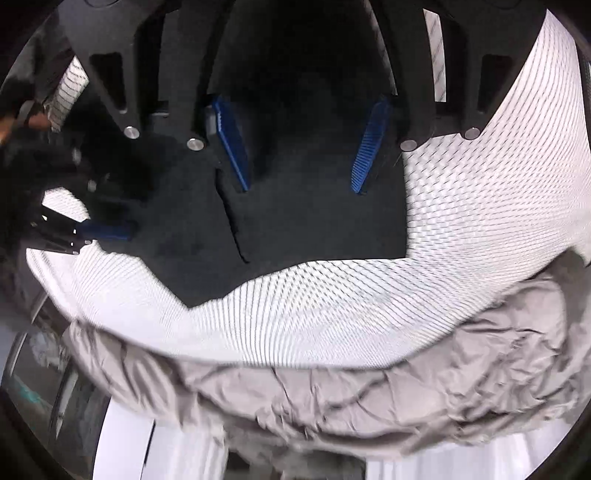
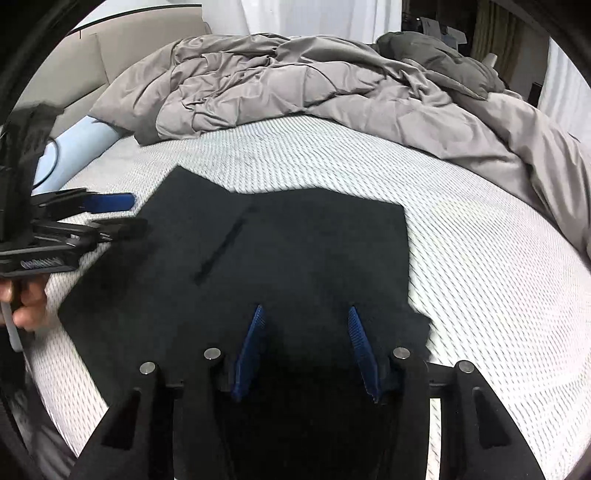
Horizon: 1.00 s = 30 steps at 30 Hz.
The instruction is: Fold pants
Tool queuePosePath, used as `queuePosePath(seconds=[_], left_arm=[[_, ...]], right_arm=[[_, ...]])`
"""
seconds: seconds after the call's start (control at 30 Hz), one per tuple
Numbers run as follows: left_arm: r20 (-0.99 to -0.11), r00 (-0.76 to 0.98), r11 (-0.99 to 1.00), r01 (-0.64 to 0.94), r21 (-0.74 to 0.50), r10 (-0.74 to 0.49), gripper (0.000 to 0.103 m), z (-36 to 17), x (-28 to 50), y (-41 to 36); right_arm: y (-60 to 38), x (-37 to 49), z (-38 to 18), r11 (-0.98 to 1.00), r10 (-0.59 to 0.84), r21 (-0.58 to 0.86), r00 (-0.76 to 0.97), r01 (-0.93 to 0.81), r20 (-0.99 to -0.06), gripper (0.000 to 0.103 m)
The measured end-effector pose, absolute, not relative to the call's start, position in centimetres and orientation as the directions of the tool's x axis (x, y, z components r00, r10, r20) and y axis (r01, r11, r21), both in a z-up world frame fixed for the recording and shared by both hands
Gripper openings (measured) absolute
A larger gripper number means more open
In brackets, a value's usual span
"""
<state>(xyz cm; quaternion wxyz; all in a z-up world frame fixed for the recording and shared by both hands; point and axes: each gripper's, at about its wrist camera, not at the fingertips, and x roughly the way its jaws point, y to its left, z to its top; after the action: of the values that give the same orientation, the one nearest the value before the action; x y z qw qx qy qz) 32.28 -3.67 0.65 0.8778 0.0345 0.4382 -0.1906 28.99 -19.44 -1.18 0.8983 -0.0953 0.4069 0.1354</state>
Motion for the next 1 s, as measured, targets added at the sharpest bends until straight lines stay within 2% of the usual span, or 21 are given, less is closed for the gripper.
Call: queuePosePath(seconds=[0.07,0.17,0.27,0.37,0.43,0.57,0.67,0.73,0.9,1.0], left_arm=[[-0.814,0.515,0.928,0.366,-0.075,-0.269,0.054,-0.8,33.7,-4.7],[-0.810,0.510,0.920,0.381,-0.088,-0.289,0.054,-1.2,34.0,-4.4],[-0.805,0.508,0.915,0.391,-0.101,-0.306,0.055,-1.4,33.6,-3.3],[-0.805,0.515,0.924,0.368,-0.105,-0.296,0.055,-1.1,32.8,-2.5],[-0.794,0.538,0.932,0.352,-0.091,-0.281,0.051,-0.1,32.4,-2.5],[-0.747,0.592,0.938,0.323,-0.124,-0.303,0.051,1.6,32.7,-2.8],[-0.769,0.569,0.949,0.269,-0.162,-0.292,0.051,0.4,34.5,-3.5],[-0.793,0.551,0.957,0.256,-0.136,-0.260,0.051,-0.6,35.0,-4.1],[-0.801,0.545,0.955,0.274,-0.111,-0.249,0.053,-1.1,33.6,-3.1],[-0.804,0.546,0.963,0.243,-0.117,-0.235,0.050,0.0,31.5,-2.5]], right_arm=[[-18.1,30.7,-2.2,0.938,0.167,-0.064,0.604,-0.342,-0.779,0.049],[-17.4,32.1,-4.0,0.927,0.131,-0.095,0.548,-0.364,-0.826,0.049],[-19.3,31.3,-3.9,0.915,0.016,-0.212,0.556,-0.343,-0.831,0.048],[-21.4,30.0,-3.4,0.916,0.059,-0.166,0.533,-0.365,-0.844,0.047],[-21.1,29.4,-2.6,0.919,0.057,-0.174,0.554,-0.355,-0.831,0.048],[-19.0,29.9,-1.5,0.929,0.117,-0.132,0.611,-0.346,-0.783,0.049],[-16.3,32.2,-2.6,0.929,0.087,-0.157,0.611,-0.335,-0.787,0.049],[-15.3,33.0,-4.1,0.914,0.035,-0.209,0.582,-0.347,-0.813,0.048],[-18.5,32.2,-4.1,0.892,-0.066,-0.308,0.577,-0.332,-0.814,0.048],[-20.9,30.6,-3.7,0.900,0.024,-0.226,0.561,-0.372,-0.828,0.048]])
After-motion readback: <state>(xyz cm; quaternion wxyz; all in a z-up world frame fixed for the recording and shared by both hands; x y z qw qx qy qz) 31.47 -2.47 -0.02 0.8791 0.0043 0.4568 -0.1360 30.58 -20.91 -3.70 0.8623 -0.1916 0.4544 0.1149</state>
